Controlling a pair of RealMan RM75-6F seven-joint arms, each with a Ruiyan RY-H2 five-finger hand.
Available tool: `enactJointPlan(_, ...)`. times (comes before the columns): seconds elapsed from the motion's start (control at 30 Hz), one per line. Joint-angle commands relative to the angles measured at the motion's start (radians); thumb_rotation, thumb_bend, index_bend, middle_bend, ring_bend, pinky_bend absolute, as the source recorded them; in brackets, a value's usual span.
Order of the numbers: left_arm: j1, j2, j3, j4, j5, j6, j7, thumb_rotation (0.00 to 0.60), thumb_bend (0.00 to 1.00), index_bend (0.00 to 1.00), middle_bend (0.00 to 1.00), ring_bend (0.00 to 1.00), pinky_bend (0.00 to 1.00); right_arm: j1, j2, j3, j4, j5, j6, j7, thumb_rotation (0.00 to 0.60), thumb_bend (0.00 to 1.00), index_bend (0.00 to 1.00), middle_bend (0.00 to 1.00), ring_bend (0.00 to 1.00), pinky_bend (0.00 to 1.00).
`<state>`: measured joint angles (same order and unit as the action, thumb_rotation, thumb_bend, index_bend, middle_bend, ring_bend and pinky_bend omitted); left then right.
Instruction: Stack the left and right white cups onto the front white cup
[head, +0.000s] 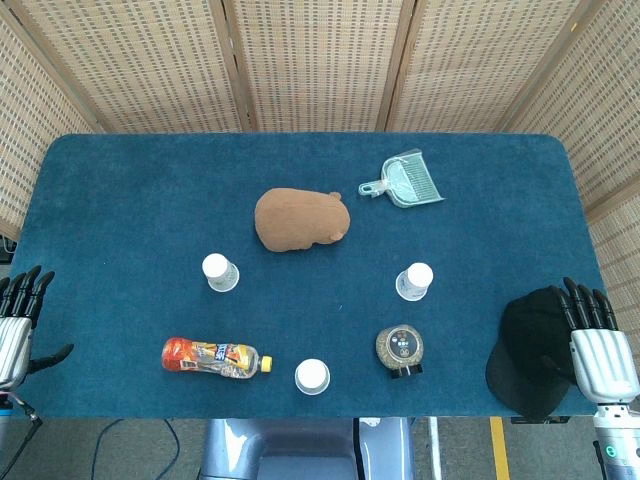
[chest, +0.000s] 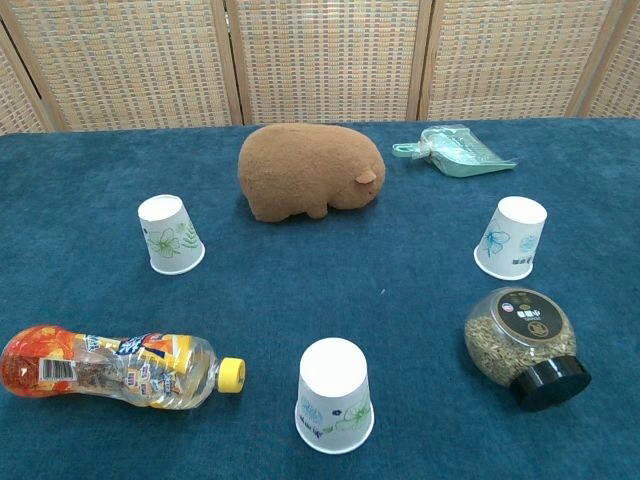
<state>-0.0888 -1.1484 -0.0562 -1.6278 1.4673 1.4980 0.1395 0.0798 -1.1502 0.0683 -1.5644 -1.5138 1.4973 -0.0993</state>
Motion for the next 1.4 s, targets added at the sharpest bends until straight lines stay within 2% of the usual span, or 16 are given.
enactJointPlan(0.03, -0.002, 0.002, -0.001, -0.001, -0.008, -0.008, -0.001, 0.600, 0.10, 0.00, 0.00, 0.00, 0.00, 0.002, -0.003, -0.001, -0.001, -0.003, -0.002, -0.005, 0.600, 0.00, 0.00, 0.00, 0.00, 0.00)
enactJointPlan(0.4, -0.003, 0.006, -0.002, -0.002, -0.012, -0.012, -0.005, 0.600, 0.10, 0.00, 0.00, 0.00, 0.00, -0.002, -0.013, -0.011, 0.000, -0.034, 0.020, -0.016, 0.600, 0.00, 0.02, 0.00, 0.00, 0.00)
enactJointPlan(1.23, -0.012, 0.003, 0.004, -0.010, 0.012, -0.014, 0.008, 0.600, 0.10, 0.00, 0.00, 0.00, 0.00, -0.003, -0.012, -0.001, 0.008, -0.020, 0.021, 0.008, 0.600, 0.00, 0.08, 0.00, 0.00, 0.00)
enactJointPlan(1.3, -0.018, 0.005, 0.002, -0.010, 0.012, -0.022, 0.002, 0.600, 0.11, 0.01, 0.00, 0.00, 0.00, -0.003, -0.011, 0.000, 0.011, -0.015, 0.018, 0.013, 0.600, 0.00, 0.09, 0.00, 0.00, 0.00)
enactJointPlan(1.4, -0.041, 0.015, -0.013, -0.017, 0.005, -0.047, 0.005, 0.600, 0.12, 0.08, 0.00, 0.00, 0.00, 0.000, -0.011, 0.001, 0.013, -0.009, 0.011, 0.017, 0.600, 0.00, 0.10, 0.00, 0.00, 0.00)
